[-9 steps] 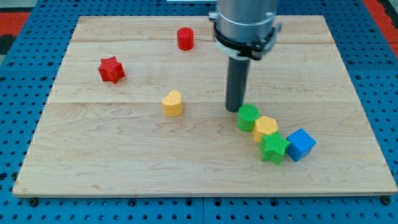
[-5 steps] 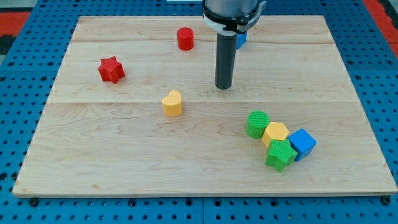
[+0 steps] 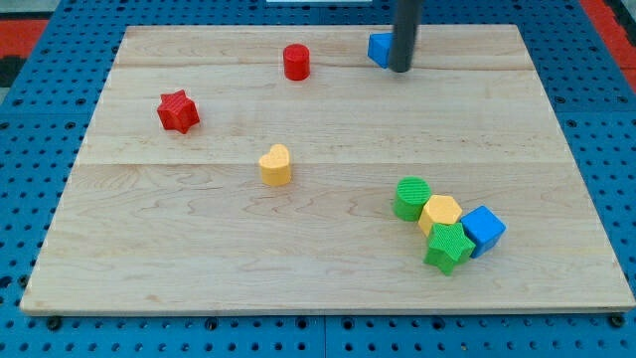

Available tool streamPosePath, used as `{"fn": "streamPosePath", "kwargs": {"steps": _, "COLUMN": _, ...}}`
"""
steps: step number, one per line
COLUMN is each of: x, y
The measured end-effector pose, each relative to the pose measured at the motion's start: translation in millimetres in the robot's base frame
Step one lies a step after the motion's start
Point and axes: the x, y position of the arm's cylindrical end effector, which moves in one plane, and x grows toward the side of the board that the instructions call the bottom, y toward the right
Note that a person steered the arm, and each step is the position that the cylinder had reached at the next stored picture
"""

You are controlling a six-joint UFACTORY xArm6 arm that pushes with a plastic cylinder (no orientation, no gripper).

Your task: Slide the blue triangle to the center right

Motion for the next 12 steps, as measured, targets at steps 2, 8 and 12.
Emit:
{"fn": "streamPosePath", "kwargs": {"steps": 2, "x": -81, "y": 26}}
{"fn": "streamPosePath", "kwargs": {"steps": 8, "x": -20, "y": -14}}
{"fn": "streamPosePath", "kwargs": {"steps": 12, "x": 115, "y": -11}}
